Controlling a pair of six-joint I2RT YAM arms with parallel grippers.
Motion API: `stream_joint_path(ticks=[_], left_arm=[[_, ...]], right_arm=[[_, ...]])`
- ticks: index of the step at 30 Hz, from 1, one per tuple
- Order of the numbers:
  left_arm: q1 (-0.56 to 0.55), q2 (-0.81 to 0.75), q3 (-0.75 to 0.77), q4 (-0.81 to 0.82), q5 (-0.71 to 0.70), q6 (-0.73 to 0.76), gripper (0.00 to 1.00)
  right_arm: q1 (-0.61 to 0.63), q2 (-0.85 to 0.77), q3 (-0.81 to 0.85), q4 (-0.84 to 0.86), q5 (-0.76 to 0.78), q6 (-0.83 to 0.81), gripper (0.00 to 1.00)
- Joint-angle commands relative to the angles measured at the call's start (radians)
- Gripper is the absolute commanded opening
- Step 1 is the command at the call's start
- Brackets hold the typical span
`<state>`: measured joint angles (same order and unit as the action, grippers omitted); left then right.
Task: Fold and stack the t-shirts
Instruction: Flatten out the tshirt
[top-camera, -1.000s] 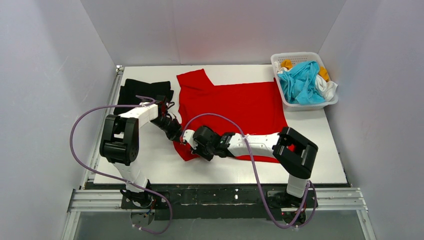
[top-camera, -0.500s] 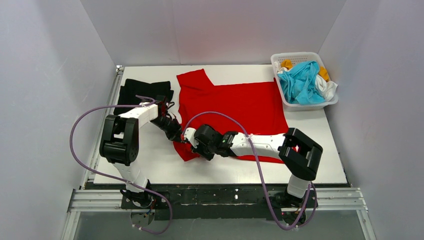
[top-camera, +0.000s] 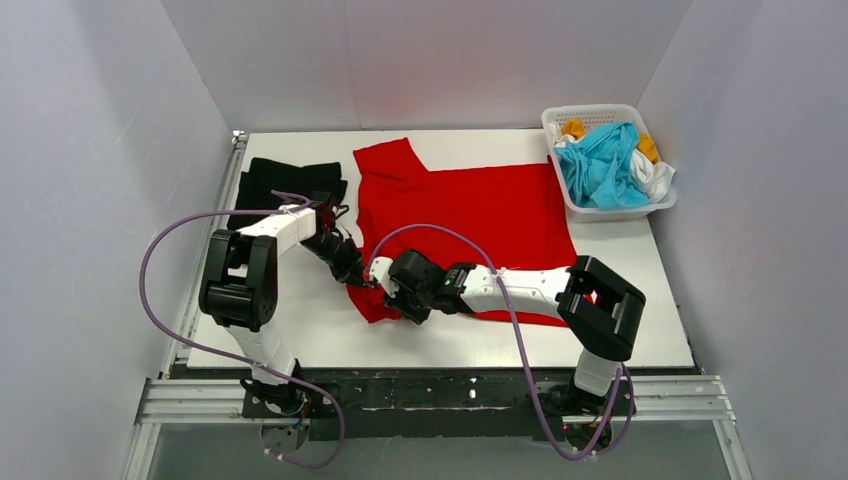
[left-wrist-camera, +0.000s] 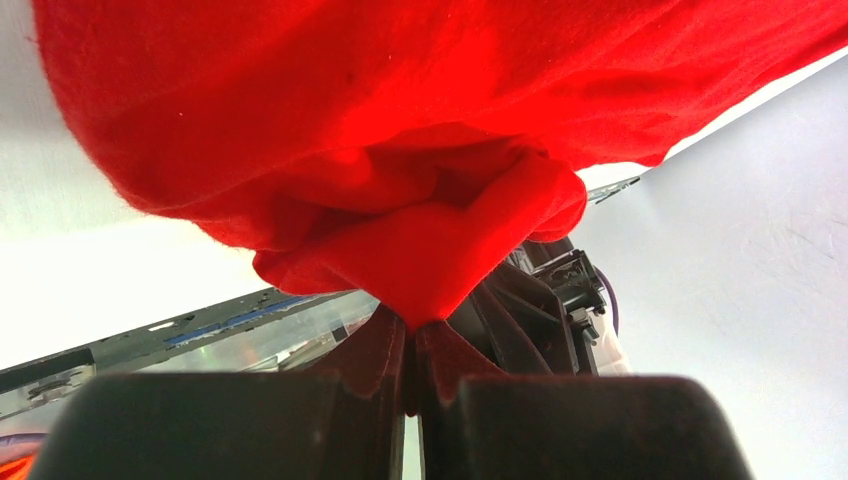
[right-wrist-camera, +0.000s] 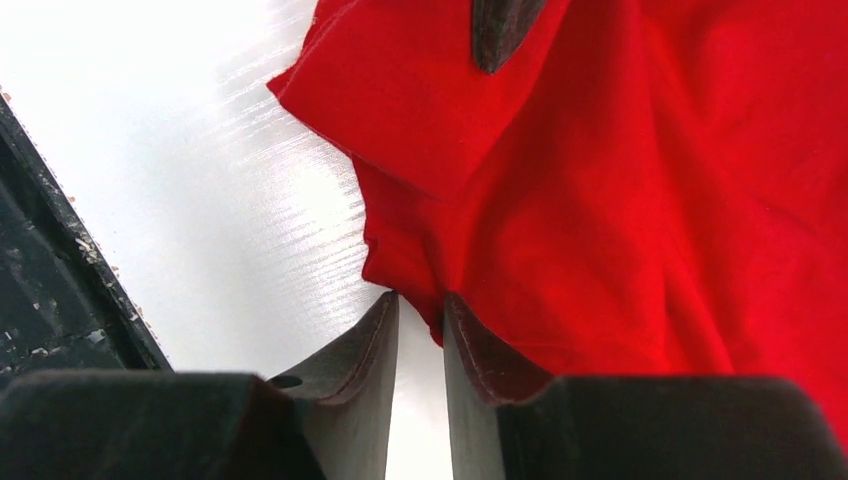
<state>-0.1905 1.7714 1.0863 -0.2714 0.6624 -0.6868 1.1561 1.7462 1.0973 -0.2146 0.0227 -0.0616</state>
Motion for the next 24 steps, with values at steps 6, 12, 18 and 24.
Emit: stream_joint_path(ticks=[6,12,18,24], left_arm=[[0.007,-0.049,-0.008,-0.140,-0.001,0.015,0.00],[-0.005,-0.143,-0.079,-0.138,-0.013,-0.019,0.00],[-0.070,-0.314,-0.206,-0.180,-0.074,-0.055,0.00],[-0.189,-0.476,-0.334,-0.329,-0.173,-0.092,0.00]], right_arm=[[0.001,-0.020,0.011,-0.015,0.001,0.026,0.01],[0.001,-0.131,-0.055,-0.079,-0.005,0.099,0.01],[0.001,-0.246,-0.131,-0.123,-0.182,0.184,0.02],[0.001,-0.334,-0.216,-0.179,-0.250,0.233,0.03]])
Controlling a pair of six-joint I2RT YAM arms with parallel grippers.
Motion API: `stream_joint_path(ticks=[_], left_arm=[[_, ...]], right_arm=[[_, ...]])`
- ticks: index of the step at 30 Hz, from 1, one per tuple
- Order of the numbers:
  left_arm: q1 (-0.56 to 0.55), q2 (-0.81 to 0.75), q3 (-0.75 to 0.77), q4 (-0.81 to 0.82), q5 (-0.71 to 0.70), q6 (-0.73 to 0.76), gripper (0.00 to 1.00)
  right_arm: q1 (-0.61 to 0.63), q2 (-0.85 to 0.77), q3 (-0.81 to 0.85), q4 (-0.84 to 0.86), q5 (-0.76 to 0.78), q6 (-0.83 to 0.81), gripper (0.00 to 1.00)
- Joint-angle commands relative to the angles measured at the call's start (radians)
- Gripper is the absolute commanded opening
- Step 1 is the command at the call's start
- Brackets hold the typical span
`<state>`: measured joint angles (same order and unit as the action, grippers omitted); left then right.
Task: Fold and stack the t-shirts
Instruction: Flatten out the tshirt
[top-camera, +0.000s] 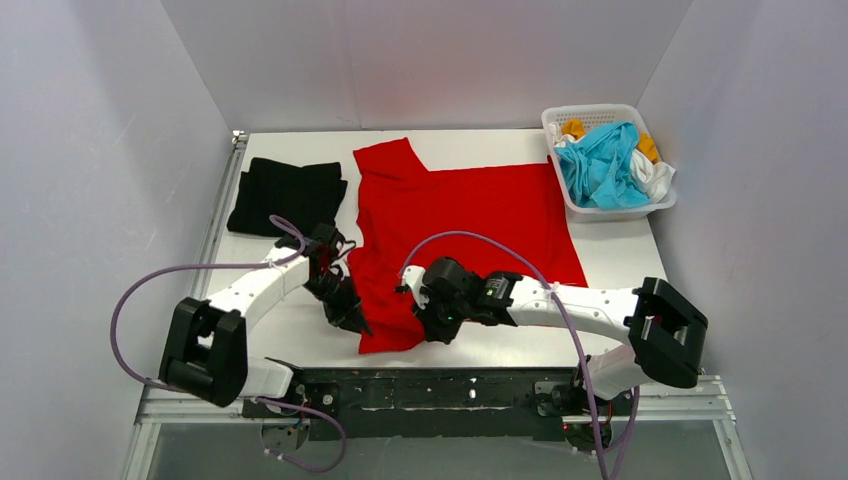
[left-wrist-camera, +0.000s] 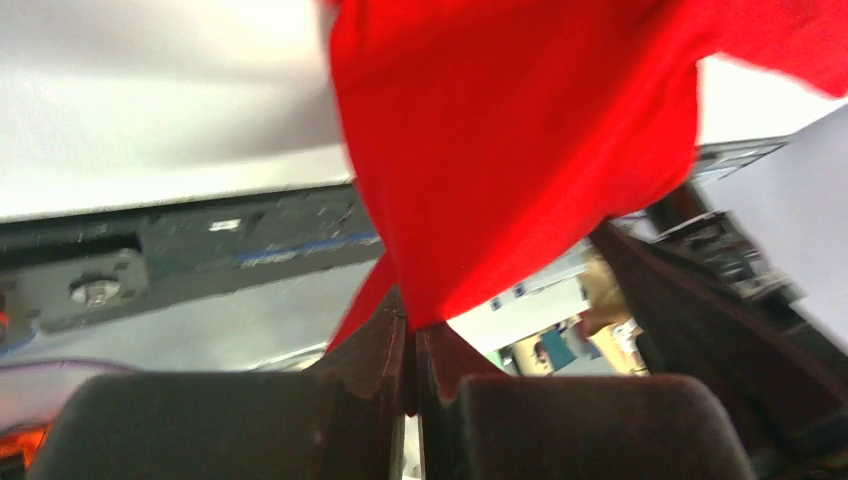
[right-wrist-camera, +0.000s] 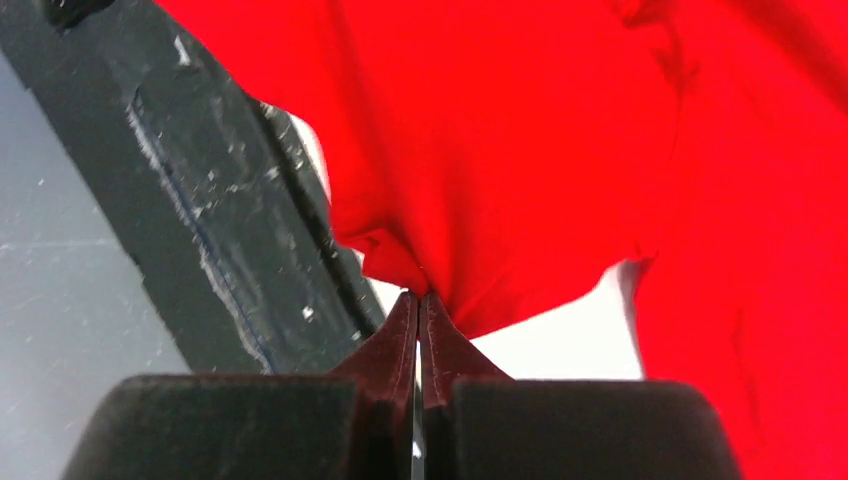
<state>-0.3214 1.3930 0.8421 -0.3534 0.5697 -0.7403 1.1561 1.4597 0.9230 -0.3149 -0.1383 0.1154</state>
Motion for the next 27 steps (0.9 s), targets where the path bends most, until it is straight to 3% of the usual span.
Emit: stream_joint_path(ticks=[1,3,5,7,10,11,13,17,19,23,27], left_arm=[[-0.067,-0.131,-0.115,-0.268,-0.088,-0.050,0.01],[-0.075,-0.186,-0.157,-0.322,-0.107,-0.060,0.09],[-0.081,-0.232,-0.187,-0.360,-0.123,-0.063,0.32],[-0.084,-0.275,-0.204,-0.378,-0.115,-0.064,0.64],[-0.088,-0.340,-0.181,-0.405,-0.093,-0.057,0.93],[-0.089,-0.362,-0.161,-0.413,-0.104,-0.057,0.98],[-0.089,-0.384,-0.098,-0.416,-0.141,-0.046,0.98],[-0.089,-0.272,0.065,-0.342,-0.232,-0.022,0.98],[-0.083,-0.167,0.153,-0.262,-0.266,-0.005,0.98],[-0.041,0.107,0.344,-0.082,-0.295,0.033,0.98],[-0.005,0.403,0.545,0.012,-0.272,0.081,0.98]], right_arm=[[0.001,-0.053,-0.050,-0.093,-0.104,0.073,0.03],[0.001,-0.055,-0.063,-0.116,-0.131,0.110,0.06],[0.001,-0.057,-0.087,-0.119,-0.161,0.148,0.28],[0.000,-0.071,-0.112,-0.110,-0.172,0.186,0.38],[0.001,-0.118,-0.108,-0.160,-0.109,0.230,0.55],[0.001,-0.143,-0.096,-0.185,-0.077,0.237,0.63],[-0.002,-0.197,-0.063,-0.226,0.002,0.255,0.77],[-0.055,-0.311,-0.017,-0.254,0.181,0.319,0.82],[-0.156,-0.360,-0.032,-0.204,0.214,0.365,0.83],[-0.483,-0.370,-0.044,-0.142,0.206,0.441,0.85],[-0.660,-0.312,-0.068,-0.032,0.265,0.452,0.85]])
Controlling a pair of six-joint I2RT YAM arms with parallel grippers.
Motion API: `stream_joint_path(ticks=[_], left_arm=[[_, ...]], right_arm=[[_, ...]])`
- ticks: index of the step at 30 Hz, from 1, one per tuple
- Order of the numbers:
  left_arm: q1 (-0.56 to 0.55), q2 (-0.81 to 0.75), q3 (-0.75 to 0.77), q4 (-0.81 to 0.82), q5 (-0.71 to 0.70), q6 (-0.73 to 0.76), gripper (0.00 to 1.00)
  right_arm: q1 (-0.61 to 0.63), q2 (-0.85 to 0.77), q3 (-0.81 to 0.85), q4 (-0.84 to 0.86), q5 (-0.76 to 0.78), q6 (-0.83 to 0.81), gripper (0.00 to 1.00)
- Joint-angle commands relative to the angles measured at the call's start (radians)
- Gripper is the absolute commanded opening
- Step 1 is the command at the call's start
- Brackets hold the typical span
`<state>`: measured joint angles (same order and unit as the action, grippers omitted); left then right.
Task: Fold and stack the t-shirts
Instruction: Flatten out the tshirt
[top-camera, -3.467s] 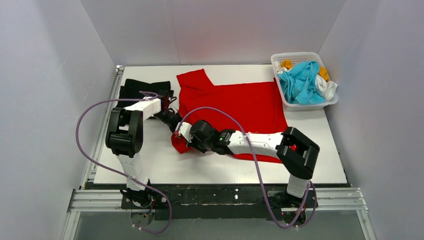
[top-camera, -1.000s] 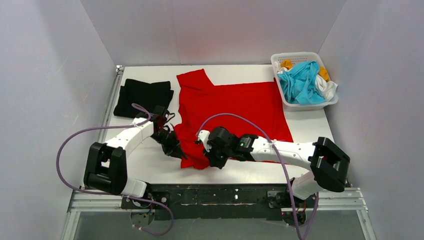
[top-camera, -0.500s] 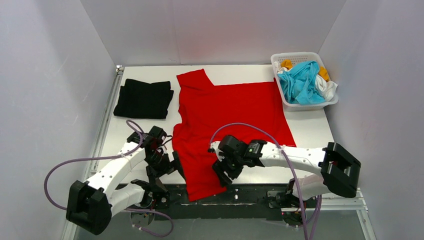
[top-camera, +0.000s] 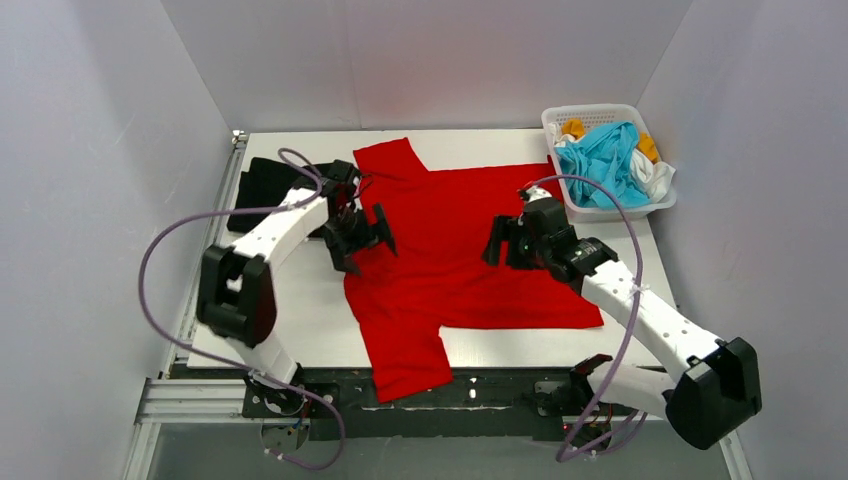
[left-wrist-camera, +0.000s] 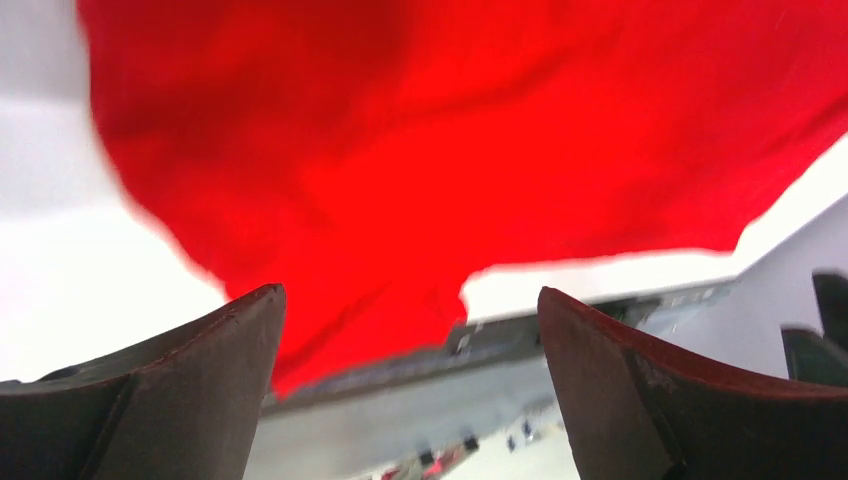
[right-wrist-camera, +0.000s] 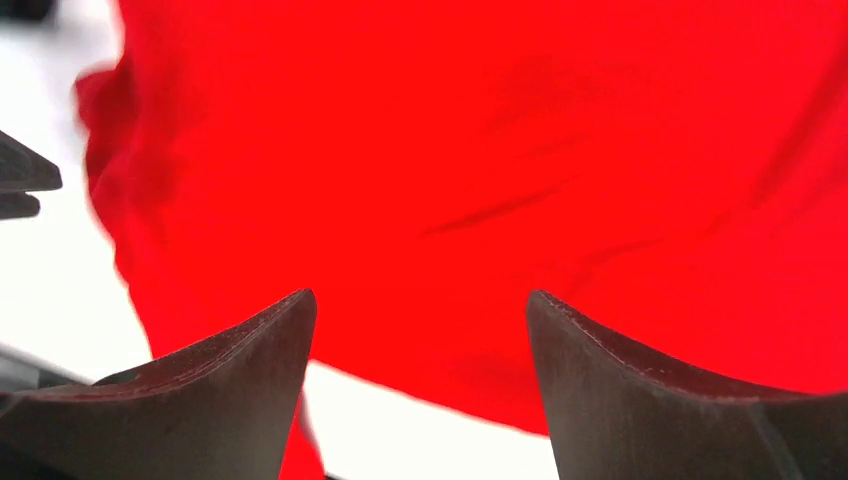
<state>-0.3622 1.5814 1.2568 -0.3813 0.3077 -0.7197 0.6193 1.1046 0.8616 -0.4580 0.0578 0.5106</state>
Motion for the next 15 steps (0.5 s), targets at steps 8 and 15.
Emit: stream_joint_path(ticks=[8,15], left_arm=[[0.049,0.463,0.309,0.053,-0.060,0.148,0.98],[0.097,0.461,0.232,0.057,-0.156,0.137,0.98]], right_arm=[[-0.287,0.168,-0.064,0.260,0.037,-0.007,0.83],[-0.290,0.232,-0.175,0.359,-0.026,-0.007,0.79]])
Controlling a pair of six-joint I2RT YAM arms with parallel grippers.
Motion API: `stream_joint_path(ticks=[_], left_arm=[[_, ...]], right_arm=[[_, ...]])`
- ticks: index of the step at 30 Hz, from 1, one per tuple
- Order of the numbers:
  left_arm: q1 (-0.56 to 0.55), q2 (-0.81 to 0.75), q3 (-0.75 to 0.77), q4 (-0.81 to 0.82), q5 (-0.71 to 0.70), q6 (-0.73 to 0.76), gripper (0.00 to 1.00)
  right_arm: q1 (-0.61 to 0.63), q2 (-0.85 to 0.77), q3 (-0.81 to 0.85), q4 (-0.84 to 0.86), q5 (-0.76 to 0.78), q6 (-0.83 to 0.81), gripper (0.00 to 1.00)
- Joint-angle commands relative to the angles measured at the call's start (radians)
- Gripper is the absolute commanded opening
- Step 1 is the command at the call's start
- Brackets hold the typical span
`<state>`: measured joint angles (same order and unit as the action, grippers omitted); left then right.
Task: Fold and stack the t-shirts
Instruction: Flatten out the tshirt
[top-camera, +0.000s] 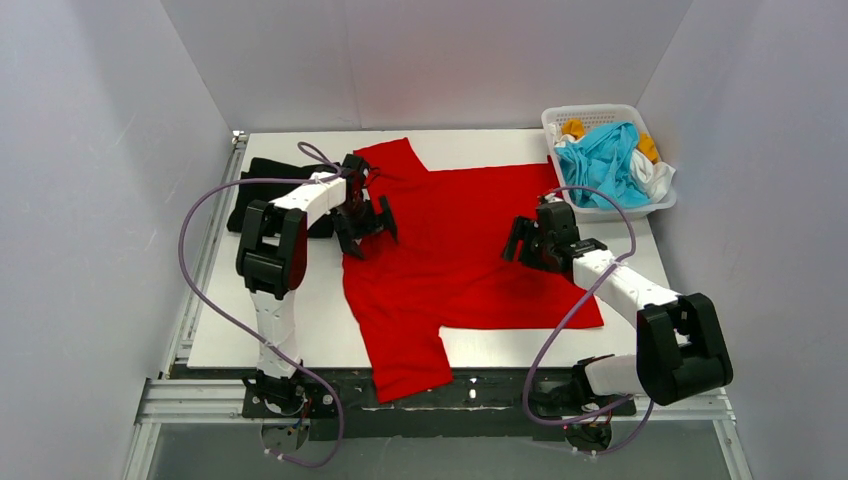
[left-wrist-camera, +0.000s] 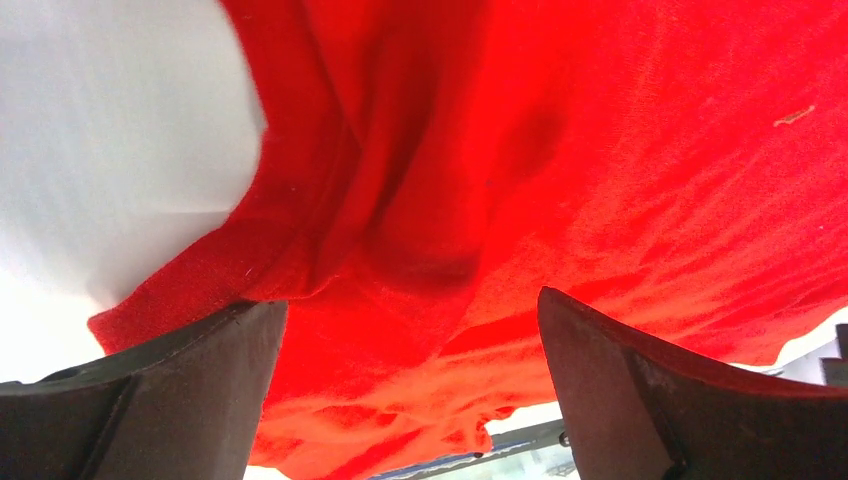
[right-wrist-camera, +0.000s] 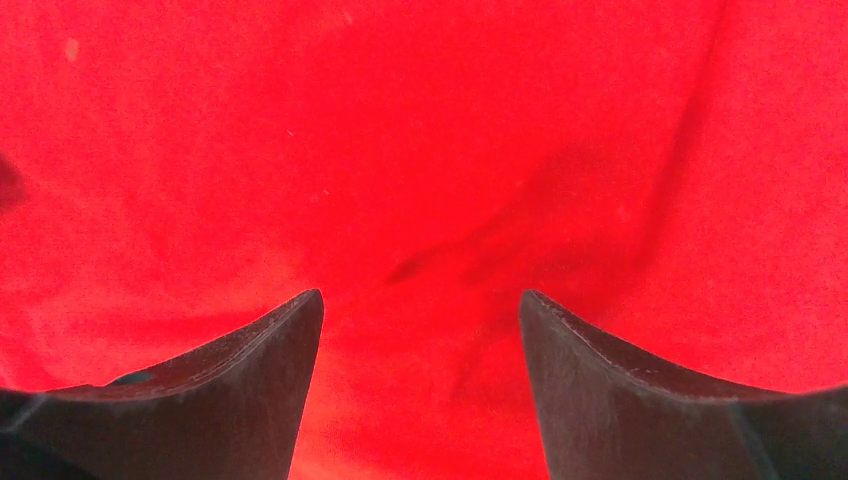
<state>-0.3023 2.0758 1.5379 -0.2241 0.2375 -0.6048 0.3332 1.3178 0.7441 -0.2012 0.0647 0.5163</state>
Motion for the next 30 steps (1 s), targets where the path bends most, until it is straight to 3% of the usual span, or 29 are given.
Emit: stream_joint_path(ticks=[1,12,19,25,30], left_arm=[[0.044,-0.045,-0.069,-0.108,-0.111,0.027,0.98],[0.153,-0.190,-0.254,-0.127,-0.222,0.012,0.98],[0.178,-0.251,-0.188,-0.155,-0.146,0.013,0.98],[0.125,-0.301,-0.144,-0.153,-0.053,-0.012,0.98],[0.055,-0.216,-0.107,-0.173,-0.054,-0.004,0.98]], right_arm=[[-0.003,0.026,-0.075,0.113,-0.034,-0.007,0.79],[-0.003,-0.005,-0.205,0.146,-0.038,0.027,0.78],[-0.003,-0.112,-0.173,0.101,-0.056,-0.008,0.78],[-0.003,-0.185,-0.071,0.064,-0.087,-0.038,0.79],[-0.001,-0.040,0.013,0.101,-0.139,-0.047,0.78]])
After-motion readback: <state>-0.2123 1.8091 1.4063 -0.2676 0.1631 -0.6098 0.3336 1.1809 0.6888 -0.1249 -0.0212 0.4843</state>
